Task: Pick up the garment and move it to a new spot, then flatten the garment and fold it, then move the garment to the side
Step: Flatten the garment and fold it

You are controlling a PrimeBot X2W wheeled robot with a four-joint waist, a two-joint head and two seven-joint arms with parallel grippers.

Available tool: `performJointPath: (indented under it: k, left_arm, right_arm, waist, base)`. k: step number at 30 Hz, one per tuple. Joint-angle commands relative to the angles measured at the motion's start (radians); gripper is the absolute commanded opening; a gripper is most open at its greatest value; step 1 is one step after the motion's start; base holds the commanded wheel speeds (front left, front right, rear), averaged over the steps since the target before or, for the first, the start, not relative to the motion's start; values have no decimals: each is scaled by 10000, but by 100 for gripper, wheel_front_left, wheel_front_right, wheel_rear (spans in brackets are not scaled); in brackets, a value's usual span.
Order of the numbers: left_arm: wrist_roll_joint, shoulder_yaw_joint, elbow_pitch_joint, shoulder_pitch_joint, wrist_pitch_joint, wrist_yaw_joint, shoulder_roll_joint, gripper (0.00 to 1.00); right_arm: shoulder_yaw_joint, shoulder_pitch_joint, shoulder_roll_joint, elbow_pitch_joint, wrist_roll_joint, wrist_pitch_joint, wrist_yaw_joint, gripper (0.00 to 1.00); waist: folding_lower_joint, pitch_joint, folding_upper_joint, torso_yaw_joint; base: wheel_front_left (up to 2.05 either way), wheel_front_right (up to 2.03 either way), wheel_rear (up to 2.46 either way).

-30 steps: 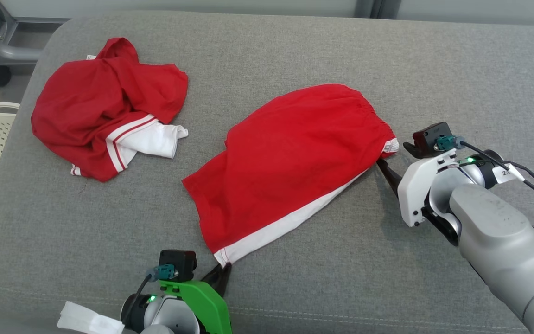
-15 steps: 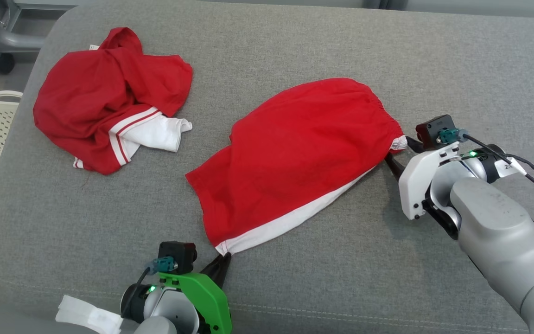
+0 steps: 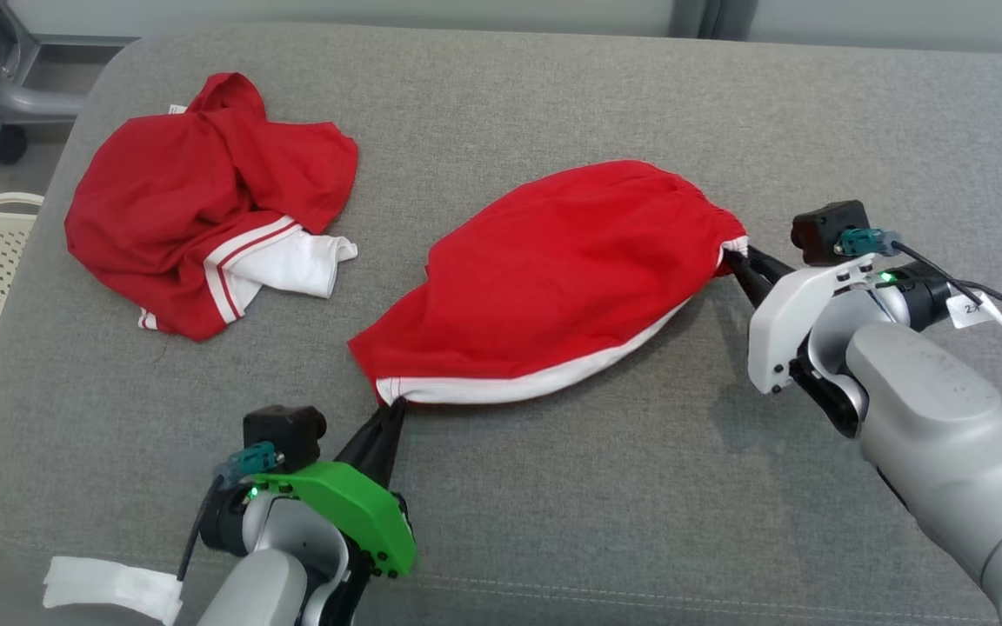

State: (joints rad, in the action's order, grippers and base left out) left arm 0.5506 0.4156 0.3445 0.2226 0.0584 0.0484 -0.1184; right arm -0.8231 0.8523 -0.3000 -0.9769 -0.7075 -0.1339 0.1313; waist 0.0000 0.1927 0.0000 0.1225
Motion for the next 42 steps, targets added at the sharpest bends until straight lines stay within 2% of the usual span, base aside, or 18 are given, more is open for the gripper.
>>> performJointPath:
  k: [1, 9, 14, 19, 25, 31, 37, 42]
  left_arm:
    - [105, -155, -208, 250, -133, 37, -74, 0]
    - [298, -419, -1183, 1116, 2, 156, -249, 0]
    - [124, -617, -1817, 2306, 192, 186, -528, 0]
    - [6, -1012, -2148, 3840, 431, 231, -956, 0]
    - [84, -1391, -1838, 5818, 595, 449, -1456, 0]
    - [452, -1755, -901, 8302, 249, 703, -1860, 0]
    - [464, -1979, -205, 10829, -243, 763, -2099, 0]
    - [542, -1898, -20, 12458, -890, 791, -2264, 0]
  right_arm:
    - [141, -4, -119, 173, -221, -128, -10, 0]
    - [614, 219, -509, 1348, -928, -261, -10, 0]
    - [1137, 537, -993, 2476, -1151, -247, -10, 0]
    - [1641, 997, -1210, 3401, -984, 278, -10, 0]
    - [2355, 1795, -800, 3811, -711, 901, -10, 0]
    - [3463, 3528, 356, 2913, -205, 951, -10, 0]
    - [4448, 5544, 1051, 1907, 865, 52, -12, 0]
    - [5650, 6997, 1276, 1113, 1942, -1025, -16, 0]
  waist:
    - [0, -116, 0, -65]
    - [0, -269, 0, -287]
    - [0, -148, 0, -635]
    - [0, 141, 0, -1138]
    - [0, 815, 0, -1782]
    - [0, 2222, 0, -2497]
    - [0, 3588, 0, -2887]
    - [0, 4261, 0, -2947]
  base:
    - [0, 0, 0]
    - [0, 0, 0]
    - [0, 0, 0]
    - [0, 0, 0]
    - [0, 0, 0]
    - [0, 0, 0]
    - [0, 0, 0]
    - [0, 0, 0]
